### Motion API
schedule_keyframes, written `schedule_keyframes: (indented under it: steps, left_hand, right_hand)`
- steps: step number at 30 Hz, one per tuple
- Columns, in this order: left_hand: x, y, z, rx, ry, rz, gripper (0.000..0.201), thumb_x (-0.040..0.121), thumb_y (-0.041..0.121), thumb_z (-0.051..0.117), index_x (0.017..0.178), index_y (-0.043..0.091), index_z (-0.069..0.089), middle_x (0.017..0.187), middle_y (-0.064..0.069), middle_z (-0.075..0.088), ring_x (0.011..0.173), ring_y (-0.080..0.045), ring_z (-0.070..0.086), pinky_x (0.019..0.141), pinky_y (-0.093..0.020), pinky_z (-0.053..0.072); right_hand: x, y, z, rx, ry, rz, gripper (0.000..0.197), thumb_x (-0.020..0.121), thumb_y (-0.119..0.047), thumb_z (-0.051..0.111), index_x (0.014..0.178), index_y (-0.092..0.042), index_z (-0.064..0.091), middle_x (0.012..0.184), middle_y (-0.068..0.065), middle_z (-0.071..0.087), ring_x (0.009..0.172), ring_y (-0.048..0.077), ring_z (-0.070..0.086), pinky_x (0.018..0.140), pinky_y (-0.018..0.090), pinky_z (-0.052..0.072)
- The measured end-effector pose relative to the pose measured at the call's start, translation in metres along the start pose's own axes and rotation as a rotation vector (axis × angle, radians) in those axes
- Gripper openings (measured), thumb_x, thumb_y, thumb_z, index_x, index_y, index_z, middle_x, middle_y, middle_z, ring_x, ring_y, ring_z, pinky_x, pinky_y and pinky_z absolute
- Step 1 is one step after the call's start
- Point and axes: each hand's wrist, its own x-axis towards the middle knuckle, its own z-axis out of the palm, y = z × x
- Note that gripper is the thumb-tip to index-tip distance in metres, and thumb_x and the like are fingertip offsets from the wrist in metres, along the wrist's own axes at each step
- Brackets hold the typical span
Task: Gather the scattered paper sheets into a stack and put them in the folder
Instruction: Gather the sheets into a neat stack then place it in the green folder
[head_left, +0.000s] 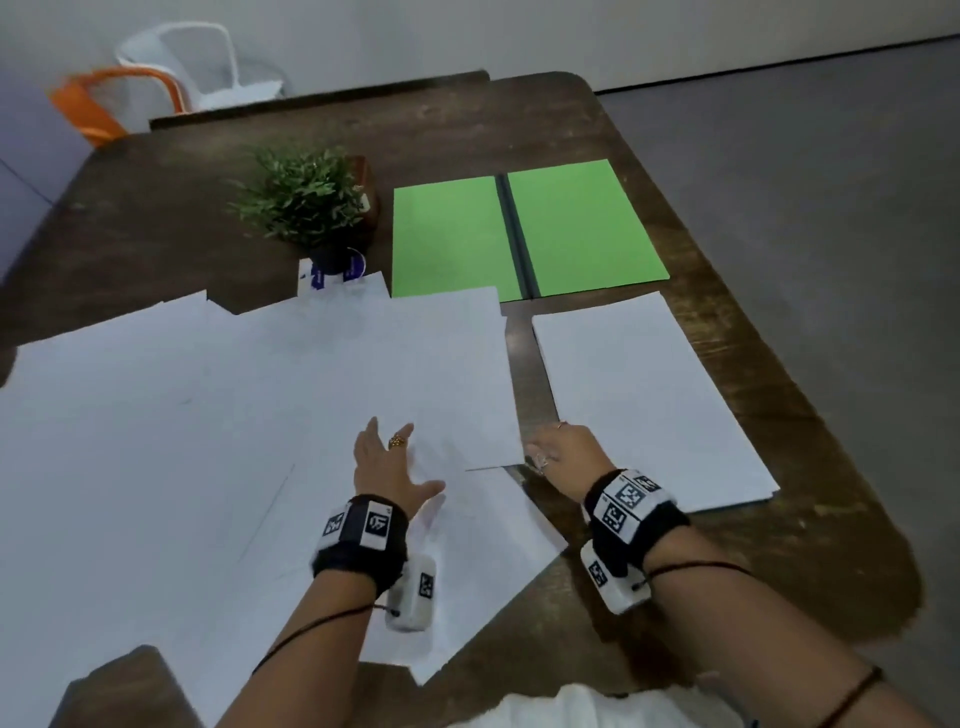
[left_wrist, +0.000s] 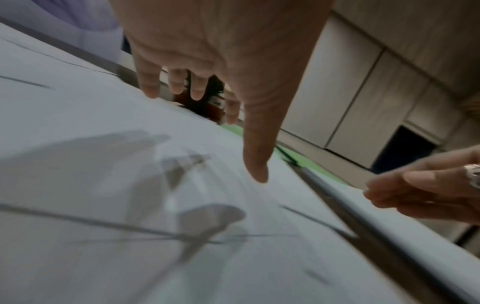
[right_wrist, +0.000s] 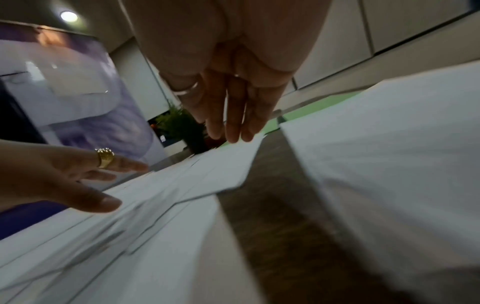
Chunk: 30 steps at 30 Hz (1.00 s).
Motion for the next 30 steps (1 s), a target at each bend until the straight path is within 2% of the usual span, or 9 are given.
schedule_keyframes:
  steps: [1,3,6,9,12,16,23,27,30]
  left_hand:
    - [0.000,-0.021,-0.004,0.071,-0.041,-0.053,0.096,0.072,0.051,0.073,0.148,0.026,0.020,0.156,-0.012,-0.007,0.144,-0.031,-0.008,0.114,-0.040,0.024]
    - [-0.001,-0.059,-0.016,0.181,-0.079,-0.156,0.101,0.071,0.062,0.067,0.149,0.027,0.014,0.156,-0.013,-0.014,0.143,-0.034,-0.012,0.114,-0.041,0.023]
    - [-0.002,-0.106,-0.033,0.160,-0.057,-0.299,0.114,0.068,0.067,0.066,0.150,0.030,-0.004,0.153,-0.015,-0.025,0.141,-0.037,-0.018,0.114,-0.051,0.015]
    - [-0.003,-0.141,-0.042,0.062,-0.060,-0.385,0.129,0.058,0.076,0.066,0.146,0.033,-0.017,0.149,-0.013,-0.035,0.139,-0.037,-0.027,0.112,-0.060,0.003]
    - [-0.006,-0.164,-0.039,0.017,-0.099,-0.387,0.133,0.049,0.088,0.057,0.144,0.036,-0.021,0.152,-0.004,-0.030,0.140,-0.034,-0.024,0.110,-0.065,0.002]
    - [-0.011,-0.181,-0.034,0.026,-0.087,-0.315,0.128,0.053,0.090,0.050,0.144,0.036,-0.022,0.156,0.007,-0.020,0.144,-0.026,-0.012,0.111,-0.062,0.002]
    - [-0.010,-0.200,-0.043,0.176,-0.065,-0.124,0.107,0.073,0.079,0.044,0.150,0.023,-0.005,0.158,0.001,0.006,0.139,-0.029,0.016,0.111,-0.046,0.022]
    - [-0.005,-0.210,-0.045,0.196,-0.064,-0.019,0.090,0.084,0.069,0.039,0.151,0.017,0.007,0.156,-0.003,0.011,0.136,-0.030,0.019,0.111,-0.043,0.025]
    - [-0.002,-0.216,-0.046,0.227,-0.084,0.030,0.087,0.086,0.066,0.038,0.150,0.015,0.008,0.156,-0.005,0.011,0.136,-0.031,0.018,0.109,-0.044,0.029]
  right_hand:
    - [0.005,-0.011,0.014,-0.010,-0.085,0.014,0.032,0.094,-0.011,0.050,0.124,-0.005,0.059,0.128,0.016,0.058,0.123,0.026,0.050,0.098,0.018,0.031]
    - [0.015,-0.026,0.042,-0.117,-0.217,0.066,0.049,0.098,-0.020,0.044,0.144,-0.007,0.032,0.152,0.014,0.028,0.142,0.023,0.024,0.112,0.022,0.016]
    - [0.026,-0.043,0.075,-0.279,-0.296,0.174,0.071,0.099,-0.034,0.040,0.150,-0.009,-0.003,0.157,0.015,-0.009,0.145,0.028,-0.008,0.118,0.033,0.001]
    - [0.031,-0.058,0.100,-0.377,-0.327,0.252,0.086,0.095,-0.048,0.042,0.148,-0.009,-0.012,0.154,0.020,-0.018,0.143,0.034,-0.015,0.118,0.040,-0.002]
    - [0.032,-0.068,0.118,-0.456,-0.302,0.292,0.101,0.087,-0.064,0.041,0.146,-0.007,-0.017,0.152,0.022,-0.023,0.142,0.036,-0.018,0.118,0.043,-0.004]
    - [0.032,-0.087,0.134,-0.402,-0.303,0.277,0.113,0.079,-0.069,0.050,0.146,-0.010,-0.021,0.152,0.020,-0.023,0.142,0.035,-0.019,0.116,0.042,-0.008]
    - [0.037,-0.122,0.161,-0.188,-0.218,0.279,0.111,0.080,-0.053,0.063,0.148,-0.015,-0.016,0.157,0.012,-0.008,0.145,0.029,-0.005,0.118,0.038,0.002]
    - [0.057,-0.126,0.154,0.007,0.159,0.541,0.092,0.080,-0.036,0.071,0.147,-0.007,0.015,0.151,0.021,0.018,0.139,0.035,0.020,0.112,0.039,0.020]
    - [0.073,-0.128,0.136,-0.021,0.185,0.755,0.078,0.081,-0.037,0.070,0.138,-0.002,0.029,0.141,0.021,0.033,0.130,0.036,0.035,0.106,0.041,0.030]
